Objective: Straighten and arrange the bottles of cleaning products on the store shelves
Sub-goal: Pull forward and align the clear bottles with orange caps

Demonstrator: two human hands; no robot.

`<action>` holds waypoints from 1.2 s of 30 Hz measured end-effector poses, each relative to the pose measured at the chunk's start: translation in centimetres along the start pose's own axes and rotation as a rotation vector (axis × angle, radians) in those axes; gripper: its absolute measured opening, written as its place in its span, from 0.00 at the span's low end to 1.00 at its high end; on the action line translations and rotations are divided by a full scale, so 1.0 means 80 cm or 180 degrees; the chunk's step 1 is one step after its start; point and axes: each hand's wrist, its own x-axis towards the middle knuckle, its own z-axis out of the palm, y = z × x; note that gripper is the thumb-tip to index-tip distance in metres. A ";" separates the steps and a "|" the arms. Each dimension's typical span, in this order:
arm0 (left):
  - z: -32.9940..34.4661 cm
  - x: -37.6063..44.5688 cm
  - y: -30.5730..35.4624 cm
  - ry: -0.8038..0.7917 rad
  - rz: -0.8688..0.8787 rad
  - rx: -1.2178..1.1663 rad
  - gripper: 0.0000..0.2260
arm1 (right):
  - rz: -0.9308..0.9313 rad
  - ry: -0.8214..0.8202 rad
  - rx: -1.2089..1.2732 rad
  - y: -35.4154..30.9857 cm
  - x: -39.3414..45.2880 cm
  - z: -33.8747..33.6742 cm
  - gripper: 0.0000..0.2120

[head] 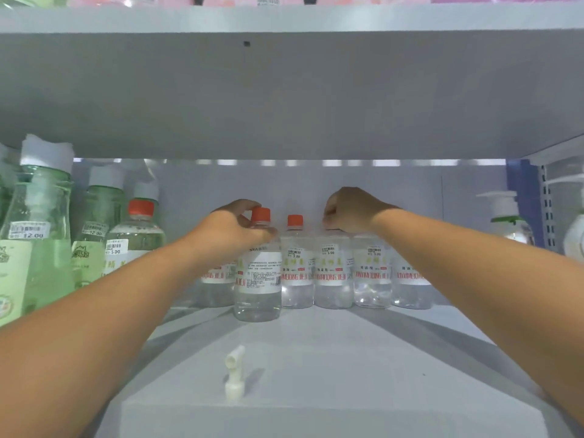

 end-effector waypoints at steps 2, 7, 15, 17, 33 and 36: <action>-0.001 0.001 -0.003 -0.0071 -0.0019 -0.0078 0.26 | -0.0002 -0.0010 0.0030 0.000 -0.001 0.000 0.11; -0.009 -0.016 0.008 -0.0212 0.0035 -0.0202 0.27 | 0.0094 0.0019 -0.0002 -0.003 -0.012 0.003 0.14; -0.128 -0.071 -0.008 0.1207 -0.0035 0.1101 0.20 | -0.0140 -0.0210 0.1045 -0.110 -0.060 -0.033 0.23; -0.135 -0.078 -0.023 0.0706 -0.0653 0.1351 0.25 | -0.0078 -0.0472 0.0870 -0.134 -0.058 -0.025 0.29; -0.118 -0.022 -0.059 -0.0721 -0.0582 0.0346 0.36 | -0.0010 -0.0742 0.0974 -0.154 -0.044 -0.007 0.23; -0.111 -0.011 -0.058 -0.0701 -0.0534 0.0619 0.31 | -0.0031 -0.0545 0.1042 -0.153 -0.045 0.013 0.23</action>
